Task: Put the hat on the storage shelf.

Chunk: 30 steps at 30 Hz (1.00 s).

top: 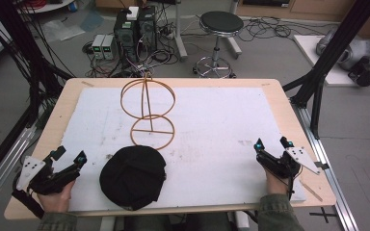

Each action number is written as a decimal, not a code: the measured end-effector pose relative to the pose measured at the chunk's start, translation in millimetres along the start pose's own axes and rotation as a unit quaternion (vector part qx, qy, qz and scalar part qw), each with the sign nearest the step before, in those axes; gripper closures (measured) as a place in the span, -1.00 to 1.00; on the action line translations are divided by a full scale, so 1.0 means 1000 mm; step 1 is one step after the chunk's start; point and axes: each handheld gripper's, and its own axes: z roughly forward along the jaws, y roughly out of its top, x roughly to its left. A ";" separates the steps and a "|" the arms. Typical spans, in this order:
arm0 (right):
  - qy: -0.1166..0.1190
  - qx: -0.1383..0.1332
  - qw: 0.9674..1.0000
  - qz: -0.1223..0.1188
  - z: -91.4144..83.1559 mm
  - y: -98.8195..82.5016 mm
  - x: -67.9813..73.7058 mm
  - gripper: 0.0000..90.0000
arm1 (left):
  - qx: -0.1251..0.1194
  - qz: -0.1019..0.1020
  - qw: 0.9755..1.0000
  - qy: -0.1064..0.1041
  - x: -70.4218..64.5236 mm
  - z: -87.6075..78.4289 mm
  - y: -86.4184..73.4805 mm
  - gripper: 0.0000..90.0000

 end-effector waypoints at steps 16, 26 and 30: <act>0.000 0.001 1.000 0.005 0.000 0.000 -0.001 -0.79 | -0.008 -0.009 1.000 -0.008 0.000 -0.001 0.001 -0.56; -0.001 0.000 1.000 0.008 0.000 0.000 -0.002 -0.79 | 0.003 0.005 0.999 -0.051 -0.013 0.004 0.004 -0.55; 0.000 0.000 1.000 0.008 0.000 0.000 -0.002 -0.79 | 0.002 0.002 0.998 -0.058 -0.016 0.004 0.005 -0.55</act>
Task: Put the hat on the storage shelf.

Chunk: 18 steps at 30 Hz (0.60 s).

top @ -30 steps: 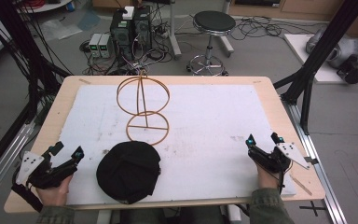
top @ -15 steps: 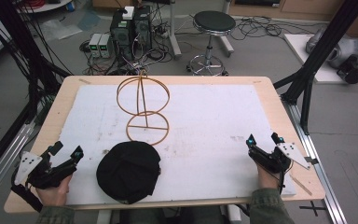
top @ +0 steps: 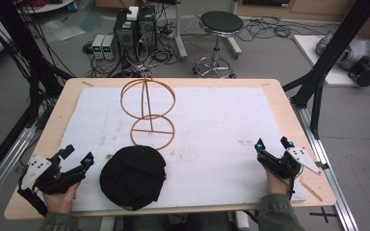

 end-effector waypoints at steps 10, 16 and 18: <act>0.002 0.003 1.000 0.000 0.000 0.000 0.000 -0.79 | 0.000 0.001 1.000 -0.007 -0.003 -0.001 0.002 -0.55; 0.002 0.003 1.000 -0.001 0.001 0.000 0.000 -0.79 | 0.001 0.010 1.000 -0.015 -0.008 -0.002 0.004 -0.56; 0.003 0.003 1.000 -0.001 0.001 0.000 0.000 -0.79 | 0.003 0.016 1.000 -0.020 -0.011 -0.001 0.004 -0.56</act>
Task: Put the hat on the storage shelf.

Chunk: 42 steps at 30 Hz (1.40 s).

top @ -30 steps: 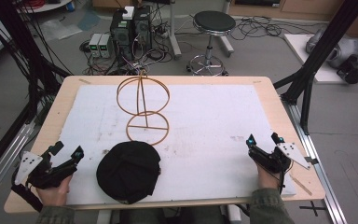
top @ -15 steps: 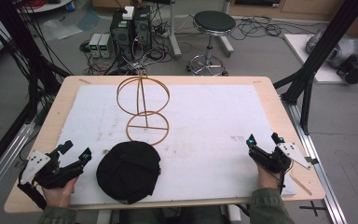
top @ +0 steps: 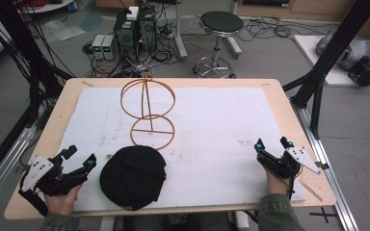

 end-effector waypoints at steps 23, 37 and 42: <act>-0.001 -0.002 1.000 -0.001 0.001 0.000 -0.001 -0.79 | 0.029 0.036 0.996 -0.076 -0.027 0.004 0.004 -0.56; 0.001 0.001 1.000 -0.004 0.002 0.000 0.000 -0.79 | 0.068 0.043 0.984 -0.156 -0.038 0.015 0.004 -0.56; 0.002 0.002 1.000 -0.003 0.003 0.000 0.000 -0.79 | 0.073 0.041 0.983 -0.166 -0.039 0.017 0.004 -0.56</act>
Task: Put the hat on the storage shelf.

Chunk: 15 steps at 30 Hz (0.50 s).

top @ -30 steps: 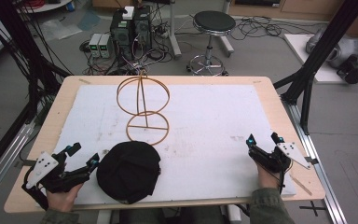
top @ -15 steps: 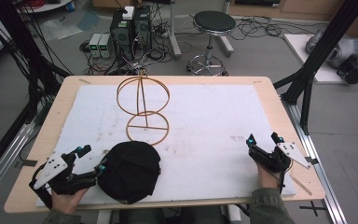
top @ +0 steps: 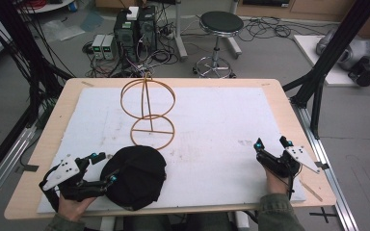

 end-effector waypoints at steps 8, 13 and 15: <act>0.000 0.002 1.000 -0.001 0.001 0.000 0.000 -0.79 | 0.007 0.005 1.000 -0.023 -0.006 0.005 0.003 -0.56; 0.000 0.001 1.000 -0.002 0.001 0.000 -0.001 -0.79 | 0.029 0.006 0.999 -0.028 -0.008 0.012 0.000 -0.56; 0.000 0.002 1.000 -0.001 0.001 0.000 -0.001 -0.79 | 0.036 0.005 0.999 -0.028 -0.008 0.012 -0.001 -0.55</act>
